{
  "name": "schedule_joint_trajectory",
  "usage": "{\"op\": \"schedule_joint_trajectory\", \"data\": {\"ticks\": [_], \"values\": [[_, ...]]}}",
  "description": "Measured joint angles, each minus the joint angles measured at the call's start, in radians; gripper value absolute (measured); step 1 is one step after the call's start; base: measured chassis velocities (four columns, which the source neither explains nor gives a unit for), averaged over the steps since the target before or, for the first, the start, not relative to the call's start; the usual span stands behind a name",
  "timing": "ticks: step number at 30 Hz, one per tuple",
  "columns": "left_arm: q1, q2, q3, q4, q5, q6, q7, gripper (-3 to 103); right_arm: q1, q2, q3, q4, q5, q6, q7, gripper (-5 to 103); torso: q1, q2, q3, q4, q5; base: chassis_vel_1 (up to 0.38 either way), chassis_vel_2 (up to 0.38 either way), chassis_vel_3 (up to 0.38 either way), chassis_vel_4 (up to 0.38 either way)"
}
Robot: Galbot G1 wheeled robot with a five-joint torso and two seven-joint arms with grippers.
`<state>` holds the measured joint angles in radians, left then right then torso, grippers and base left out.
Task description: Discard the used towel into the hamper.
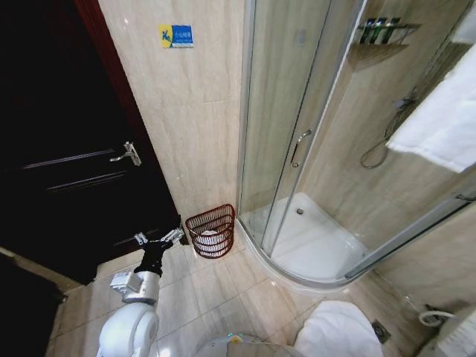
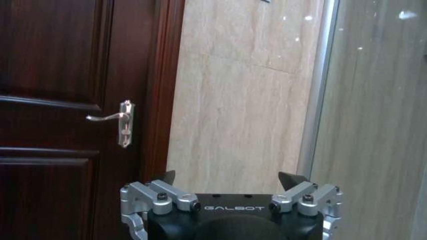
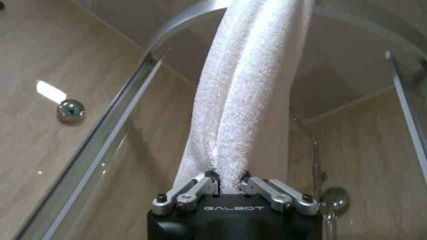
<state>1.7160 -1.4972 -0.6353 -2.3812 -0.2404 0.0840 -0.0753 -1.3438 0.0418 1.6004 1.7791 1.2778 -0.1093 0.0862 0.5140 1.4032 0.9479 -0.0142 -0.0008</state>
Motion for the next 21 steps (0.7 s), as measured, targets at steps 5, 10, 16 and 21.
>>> {"op": "schedule_joint_trajectory", "data": {"ticks": [5,10,16,21], "values": [[0.000,0.000,0.000,0.000,0.000,0.000,0.000,100,-0.011,0.063,-0.005,0.057,-0.012,-0.015,-0.012,12,0.000,0.000,0.000,-0.0001,0.0008,0.000,0.000,0.000,0.000],[0.000,0.000,0.000,0.000,0.000,0.000,0.000,100,-0.032,0.149,-0.014,0.133,-0.043,-0.037,-0.031,12,0.000,0.000,0.000,0.0000,0.0012,0.000,0.000,0.000,0.000],[0.000,0.000,0.000,0.000,0.000,0.000,0.000,100,-0.061,0.225,-0.035,0.179,-0.078,-0.046,-0.060,12,0.000,0.000,0.000,0.0000,0.0004,0.000,0.000,0.000,0.000],[0.000,0.000,0.000,0.000,0.000,0.000,0.000,100,-0.121,0.283,-0.064,0.193,-0.128,-0.050,-0.113,12,0.000,0.000,0.000,0.0001,0.0016,0.000,0.000,0.000,0.000]]}}
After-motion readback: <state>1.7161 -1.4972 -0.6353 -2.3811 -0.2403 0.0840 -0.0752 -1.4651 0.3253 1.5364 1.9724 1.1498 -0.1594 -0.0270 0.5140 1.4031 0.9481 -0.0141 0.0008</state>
